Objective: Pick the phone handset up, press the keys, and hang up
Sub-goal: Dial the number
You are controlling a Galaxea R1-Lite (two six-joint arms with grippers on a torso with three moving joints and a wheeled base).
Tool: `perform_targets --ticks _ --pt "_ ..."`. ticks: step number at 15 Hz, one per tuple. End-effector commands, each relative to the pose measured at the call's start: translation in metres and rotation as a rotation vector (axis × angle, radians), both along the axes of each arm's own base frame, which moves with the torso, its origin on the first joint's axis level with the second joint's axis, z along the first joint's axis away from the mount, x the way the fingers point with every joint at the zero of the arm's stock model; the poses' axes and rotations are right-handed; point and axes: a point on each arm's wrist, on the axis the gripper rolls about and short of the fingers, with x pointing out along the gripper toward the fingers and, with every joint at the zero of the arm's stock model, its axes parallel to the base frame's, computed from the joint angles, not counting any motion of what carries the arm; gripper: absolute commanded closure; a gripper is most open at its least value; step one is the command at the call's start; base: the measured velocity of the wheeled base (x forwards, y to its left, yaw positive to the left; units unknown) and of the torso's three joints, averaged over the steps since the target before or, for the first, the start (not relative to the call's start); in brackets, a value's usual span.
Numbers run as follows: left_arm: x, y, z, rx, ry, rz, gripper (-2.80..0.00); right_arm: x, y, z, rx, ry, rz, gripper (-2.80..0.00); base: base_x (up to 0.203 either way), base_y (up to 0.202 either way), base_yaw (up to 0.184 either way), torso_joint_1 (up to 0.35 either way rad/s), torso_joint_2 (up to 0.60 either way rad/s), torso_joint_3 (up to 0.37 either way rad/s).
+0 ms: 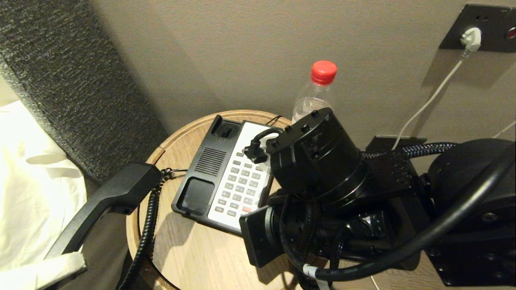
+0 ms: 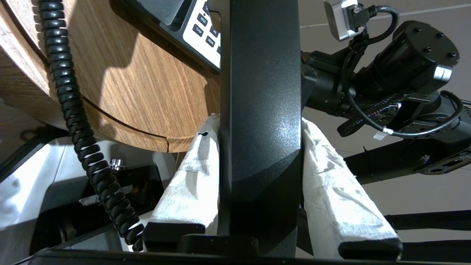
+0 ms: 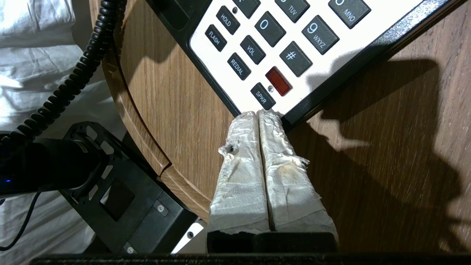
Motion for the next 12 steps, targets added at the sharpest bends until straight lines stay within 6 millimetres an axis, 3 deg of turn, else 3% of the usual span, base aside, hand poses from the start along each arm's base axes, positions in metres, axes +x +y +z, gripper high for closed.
perform_targets --ticks 1,12 --pt "0.0000 -0.0001 -0.0011 -0.001 0.007 0.000 0.00 0.0017 0.0023 -0.0029 -0.008 0.004 -0.002 0.00 0.000 0.000 0.000 0.000 0.00 0.000" --pt "-0.0002 0.0002 -0.0010 -0.002 0.006 0.000 0.00 0.0096 0.0069 -0.0072 -0.022 -0.002 -0.009 0.00 0.000 0.000 0.000 0.000 0.00 0.000"
